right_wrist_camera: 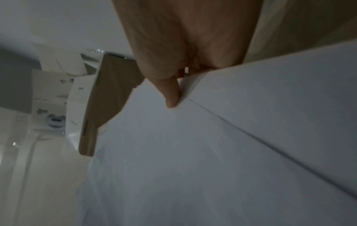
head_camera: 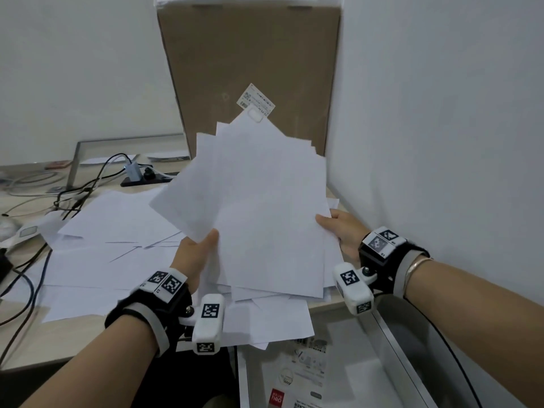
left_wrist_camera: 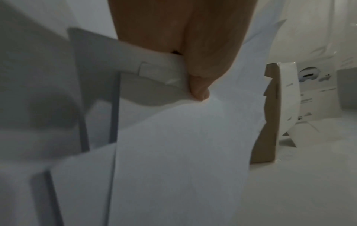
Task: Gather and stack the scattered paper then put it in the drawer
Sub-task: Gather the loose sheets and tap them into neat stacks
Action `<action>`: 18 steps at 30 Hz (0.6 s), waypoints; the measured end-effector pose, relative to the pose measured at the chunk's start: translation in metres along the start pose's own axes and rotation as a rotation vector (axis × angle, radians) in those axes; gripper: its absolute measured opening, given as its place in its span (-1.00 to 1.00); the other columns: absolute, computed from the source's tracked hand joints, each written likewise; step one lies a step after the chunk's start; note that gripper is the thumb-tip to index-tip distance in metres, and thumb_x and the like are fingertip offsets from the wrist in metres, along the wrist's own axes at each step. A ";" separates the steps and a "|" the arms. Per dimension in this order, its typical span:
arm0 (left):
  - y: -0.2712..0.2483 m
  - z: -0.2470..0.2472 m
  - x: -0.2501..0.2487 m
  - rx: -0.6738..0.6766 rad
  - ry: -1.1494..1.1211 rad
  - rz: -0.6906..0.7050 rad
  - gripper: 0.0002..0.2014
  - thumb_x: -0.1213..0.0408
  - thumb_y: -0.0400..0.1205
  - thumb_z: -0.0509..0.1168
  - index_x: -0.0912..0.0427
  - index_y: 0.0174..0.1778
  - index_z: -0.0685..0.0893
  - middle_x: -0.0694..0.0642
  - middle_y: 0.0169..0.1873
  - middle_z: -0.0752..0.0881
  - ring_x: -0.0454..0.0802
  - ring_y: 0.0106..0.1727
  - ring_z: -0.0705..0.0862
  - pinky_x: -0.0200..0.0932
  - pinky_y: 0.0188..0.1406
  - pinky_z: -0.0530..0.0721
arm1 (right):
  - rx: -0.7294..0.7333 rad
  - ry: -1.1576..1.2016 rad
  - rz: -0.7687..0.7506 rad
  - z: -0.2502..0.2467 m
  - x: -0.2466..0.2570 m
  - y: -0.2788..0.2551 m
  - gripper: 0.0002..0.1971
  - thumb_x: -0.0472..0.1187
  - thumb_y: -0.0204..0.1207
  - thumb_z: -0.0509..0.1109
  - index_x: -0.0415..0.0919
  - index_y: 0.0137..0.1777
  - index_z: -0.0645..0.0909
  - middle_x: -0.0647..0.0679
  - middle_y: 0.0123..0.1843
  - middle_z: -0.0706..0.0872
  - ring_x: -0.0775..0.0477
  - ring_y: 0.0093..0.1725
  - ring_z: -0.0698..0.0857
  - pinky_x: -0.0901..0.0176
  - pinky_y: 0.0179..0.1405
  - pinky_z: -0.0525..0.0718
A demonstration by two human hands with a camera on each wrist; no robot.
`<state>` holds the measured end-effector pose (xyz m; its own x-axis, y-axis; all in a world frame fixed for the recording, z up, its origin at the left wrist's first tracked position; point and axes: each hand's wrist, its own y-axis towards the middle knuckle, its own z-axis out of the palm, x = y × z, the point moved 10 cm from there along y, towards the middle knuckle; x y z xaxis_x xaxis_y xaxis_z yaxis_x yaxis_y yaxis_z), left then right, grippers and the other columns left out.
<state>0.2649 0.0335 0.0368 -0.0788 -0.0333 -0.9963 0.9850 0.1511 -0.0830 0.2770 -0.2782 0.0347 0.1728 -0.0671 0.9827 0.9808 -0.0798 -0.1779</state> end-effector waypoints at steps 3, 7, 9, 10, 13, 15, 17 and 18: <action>0.002 0.005 -0.031 0.007 -0.053 0.062 -0.70 0.26 0.69 0.26 0.29 0.30 0.58 0.18 0.11 0.70 0.12 0.04 0.67 -0.05 0.07 0.58 | 0.154 0.141 0.044 0.015 0.024 -0.008 -0.52 -0.26 0.44 0.49 -0.31 0.37 0.58 -0.33 0.27 0.71 -0.37 0.24 0.70 -0.32 0.21 0.65; 0.008 0.019 -0.070 0.077 -0.121 0.121 -0.72 0.26 0.66 0.30 0.28 0.26 0.60 0.17 0.16 0.72 0.07 0.08 0.72 -0.05 0.12 0.66 | 0.171 0.085 -0.065 0.025 0.080 -0.010 -0.85 -0.39 0.47 0.47 -0.29 0.03 0.70 -0.16 -0.16 0.85 -0.18 -0.16 0.84 -0.03 -0.24 0.80; 0.012 0.024 -0.081 0.098 -0.132 0.134 -0.65 0.29 0.62 0.36 0.36 0.30 0.61 0.21 0.16 0.74 0.07 0.08 0.74 -0.15 -0.01 0.70 | 0.102 0.023 -0.209 0.022 0.101 -0.005 -0.85 -0.37 0.44 0.51 -0.22 -0.01 0.70 -0.04 -0.19 0.85 -0.13 -0.08 0.82 0.05 -0.07 0.79; 0.013 0.025 -0.086 0.101 -0.140 0.144 -0.64 0.30 0.60 0.38 0.37 0.29 0.62 0.21 0.13 0.75 0.06 0.06 0.75 -0.22 -0.11 0.71 | 0.067 -0.006 -0.257 0.021 0.104 -0.002 -0.83 -0.32 0.41 0.55 -0.18 -0.02 0.70 0.00 -0.16 0.85 -0.11 -0.03 0.80 0.03 0.06 0.75; 0.016 0.031 -0.093 0.095 -0.114 0.168 -0.66 0.29 0.56 0.43 0.32 0.23 0.64 0.17 0.05 0.77 0.05 0.03 0.75 -0.34 -0.30 0.71 | -0.013 -0.026 -0.301 0.019 0.093 0.006 -0.76 -0.16 0.29 0.65 -0.14 -0.08 0.70 0.03 -0.15 0.84 -0.04 -0.03 0.80 -0.01 0.18 0.70; 0.021 0.033 -0.085 0.082 -0.157 0.142 -0.68 0.29 0.54 0.45 0.31 0.19 0.66 0.20 0.06 0.77 0.08 0.01 0.76 -0.28 -0.30 0.73 | -0.042 -0.013 -0.301 0.019 0.082 0.008 -0.51 -0.01 0.12 0.71 -0.18 0.03 0.72 -0.01 -0.08 0.86 -0.09 0.00 0.81 -0.07 0.19 0.71; 0.024 0.033 -0.075 0.044 -0.227 0.107 -0.77 0.32 0.52 0.47 0.26 0.05 0.68 0.19 0.02 0.77 0.07 -0.05 0.77 -0.20 -0.31 0.73 | -0.086 0.032 -0.330 0.018 0.078 0.005 -0.47 -0.10 0.20 0.69 -0.26 0.17 0.70 -0.13 0.02 0.84 -0.17 0.04 0.80 -0.12 0.18 0.72; 0.025 0.035 -0.072 0.028 -0.244 0.103 -0.78 0.33 0.51 0.48 0.24 0.03 0.67 0.18 0.00 0.77 0.06 -0.07 0.76 -0.20 -0.32 0.71 | -0.119 0.054 -0.347 0.015 0.077 0.004 -0.54 -0.19 0.29 0.65 -0.31 0.18 0.69 -0.17 0.02 0.82 -0.18 0.02 0.80 -0.08 0.14 0.73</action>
<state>0.3001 0.0053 0.1072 0.0582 -0.2565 -0.9648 0.9901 0.1384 0.0229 0.2958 -0.2686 0.1109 -0.1761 -0.0682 0.9820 0.9624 -0.2215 0.1572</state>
